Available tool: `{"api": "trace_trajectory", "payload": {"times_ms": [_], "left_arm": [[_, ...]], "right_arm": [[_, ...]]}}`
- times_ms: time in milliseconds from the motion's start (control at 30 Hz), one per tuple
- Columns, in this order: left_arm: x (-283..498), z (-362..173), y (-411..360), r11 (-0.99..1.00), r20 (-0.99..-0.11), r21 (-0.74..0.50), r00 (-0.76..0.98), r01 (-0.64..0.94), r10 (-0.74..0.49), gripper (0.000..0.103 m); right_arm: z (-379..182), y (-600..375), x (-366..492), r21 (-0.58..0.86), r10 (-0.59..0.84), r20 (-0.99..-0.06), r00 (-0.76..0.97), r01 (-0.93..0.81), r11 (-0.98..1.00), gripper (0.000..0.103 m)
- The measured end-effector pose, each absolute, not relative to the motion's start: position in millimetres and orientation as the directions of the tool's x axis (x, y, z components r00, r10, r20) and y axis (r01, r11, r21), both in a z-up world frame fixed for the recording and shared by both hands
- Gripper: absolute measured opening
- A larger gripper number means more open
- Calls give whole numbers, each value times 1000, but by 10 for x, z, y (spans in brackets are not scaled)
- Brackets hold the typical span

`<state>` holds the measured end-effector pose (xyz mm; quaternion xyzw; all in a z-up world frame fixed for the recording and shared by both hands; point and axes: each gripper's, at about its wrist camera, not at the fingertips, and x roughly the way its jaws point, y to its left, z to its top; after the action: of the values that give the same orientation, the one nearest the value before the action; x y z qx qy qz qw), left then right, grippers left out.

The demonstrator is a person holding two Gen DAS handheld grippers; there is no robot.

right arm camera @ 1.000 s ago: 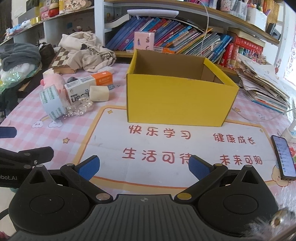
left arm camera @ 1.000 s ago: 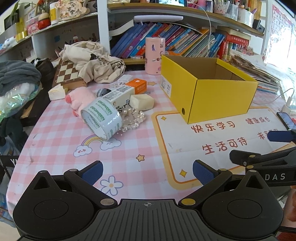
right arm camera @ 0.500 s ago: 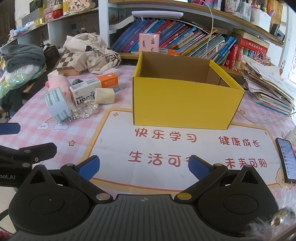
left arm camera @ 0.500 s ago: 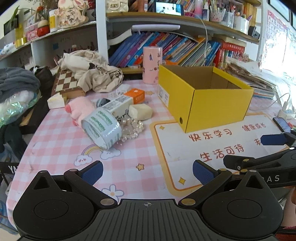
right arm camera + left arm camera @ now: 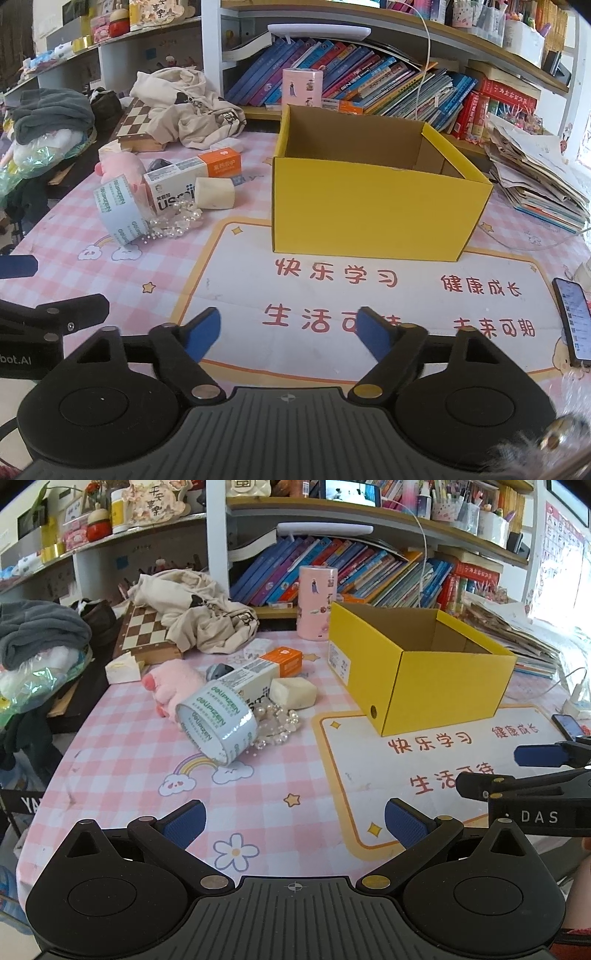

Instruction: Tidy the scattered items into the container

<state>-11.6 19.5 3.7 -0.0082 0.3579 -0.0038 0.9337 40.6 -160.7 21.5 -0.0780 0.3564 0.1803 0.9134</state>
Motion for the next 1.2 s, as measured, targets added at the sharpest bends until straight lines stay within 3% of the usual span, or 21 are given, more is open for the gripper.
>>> {"api": "trace_trajectory", "payload": {"times_ms": [100,467,633,1200], "left_arm": [[-132,36,218,1000,-667,-20,745,-9,-7,103],[-128,26,310,999,-664,-44,748,-27,-9,103],[-67,9,366,998,-665,-50,747,-39,-4,103],[349,-132,700,980,-696,-92,716,-175,63,103]], "right_arm": [[219,-1582,399,-12,286,-677,678,-399,917,68],[209,-1432,470,-8,333,-672,661,-457,890,67],[209,-1328,542,-10,368,-667,648,-501,865,60],[105,-883,1019,-18,454,-703,547,-652,758,58]]}}
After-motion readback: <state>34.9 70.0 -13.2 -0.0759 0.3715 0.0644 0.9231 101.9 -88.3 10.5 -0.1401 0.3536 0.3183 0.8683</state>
